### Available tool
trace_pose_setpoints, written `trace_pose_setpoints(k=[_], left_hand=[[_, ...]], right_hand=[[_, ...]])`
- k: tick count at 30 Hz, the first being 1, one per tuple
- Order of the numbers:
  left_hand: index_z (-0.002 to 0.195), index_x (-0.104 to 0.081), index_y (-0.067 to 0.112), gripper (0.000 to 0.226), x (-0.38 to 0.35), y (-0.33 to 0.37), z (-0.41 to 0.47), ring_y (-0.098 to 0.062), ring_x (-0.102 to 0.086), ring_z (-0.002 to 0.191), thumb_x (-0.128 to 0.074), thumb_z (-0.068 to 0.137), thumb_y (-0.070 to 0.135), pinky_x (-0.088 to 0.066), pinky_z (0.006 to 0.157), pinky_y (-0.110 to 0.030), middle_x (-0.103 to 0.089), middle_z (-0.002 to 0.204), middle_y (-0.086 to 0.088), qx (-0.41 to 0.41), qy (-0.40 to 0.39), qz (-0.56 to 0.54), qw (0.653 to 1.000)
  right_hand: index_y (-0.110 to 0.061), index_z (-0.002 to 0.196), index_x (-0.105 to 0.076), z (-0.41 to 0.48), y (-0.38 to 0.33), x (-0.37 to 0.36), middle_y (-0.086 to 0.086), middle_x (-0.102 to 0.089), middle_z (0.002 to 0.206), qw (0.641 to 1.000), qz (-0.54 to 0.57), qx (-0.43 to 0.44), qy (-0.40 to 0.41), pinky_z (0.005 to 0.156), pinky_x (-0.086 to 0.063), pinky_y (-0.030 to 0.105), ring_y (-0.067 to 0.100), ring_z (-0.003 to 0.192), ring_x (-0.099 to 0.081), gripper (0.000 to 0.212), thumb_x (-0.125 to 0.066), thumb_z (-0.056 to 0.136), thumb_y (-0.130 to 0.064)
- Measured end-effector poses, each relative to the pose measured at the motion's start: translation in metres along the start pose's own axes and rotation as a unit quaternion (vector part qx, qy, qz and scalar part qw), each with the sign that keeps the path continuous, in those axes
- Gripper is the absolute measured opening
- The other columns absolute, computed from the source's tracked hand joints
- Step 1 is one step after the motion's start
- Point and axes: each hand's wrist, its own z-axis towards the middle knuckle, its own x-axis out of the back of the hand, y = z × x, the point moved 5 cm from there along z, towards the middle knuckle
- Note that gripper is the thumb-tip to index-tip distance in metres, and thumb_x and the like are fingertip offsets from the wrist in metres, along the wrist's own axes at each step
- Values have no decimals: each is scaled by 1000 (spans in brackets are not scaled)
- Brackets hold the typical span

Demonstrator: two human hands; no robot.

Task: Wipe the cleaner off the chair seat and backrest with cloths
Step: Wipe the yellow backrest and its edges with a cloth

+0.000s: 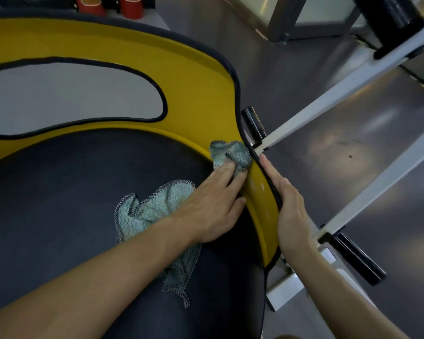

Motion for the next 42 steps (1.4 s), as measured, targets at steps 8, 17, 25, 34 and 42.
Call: trace_pose_setpoints(k=[8, 17, 25, 34, 42], left_hand=[[158, -24, 11, 61, -14, -6, 2, -25, -15, 149, -23, 107, 46, -1, 126, -35, -25, 155, -11, 38, -71, 72, 994], [159, -18, 18, 60, -6, 30, -10, -15, -2, 155, -30, 107, 46, -11, 125, -32, 5, 168, 1, 57, -5, -150, 987], [146, -38, 11, 51, -25, 23, -12, -24, -26, 143, -28, 107, 42, -12, 125, -39, -32, 146, -10, 22, -70, -30, 997], [150, -36, 7, 50, -7, 15, -6, -29, -26, 140, -40, 105, 29, -11, 121, -28, -29, 145, -13, 23, -28, -26, 999], [156, -25, 11, 53, 1, 16, -7, -15, -14, 142, -38, 106, 22, 2, 110, -13, -18, 157, -8, 45, -19, -80, 996]], right_hand=[[-30, 147, -48, -1, -1, 0, -22, -51, 146, 1000, -9, -13, 16, 116, -31, 23, -5, 138, -41, 53, -21, 102, -40], [-34, 145, -50, -3, -4, -2, -30, -53, 140, 1000, -3, -9, 12, 112, -32, 18, -6, 137, -41, 46, -23, 110, -20], [-29, 148, -47, -2, -3, -1, -16, -51, 148, 1000, -25, -2, 14, 119, -31, 28, -2, 139, -40, 49, -21, 107, -23], [-28, 149, -47, -4, -6, 0, -16, -49, 150, 1000, -30, -5, 5, 113, -29, 14, -5, 139, -39, 48, -21, 110, -17], [-42, 148, -37, -4, -4, -1, -35, -44, 145, 997, -3, -26, -79, 117, -28, 22, -6, 140, -36, 47, -29, 104, -26]])
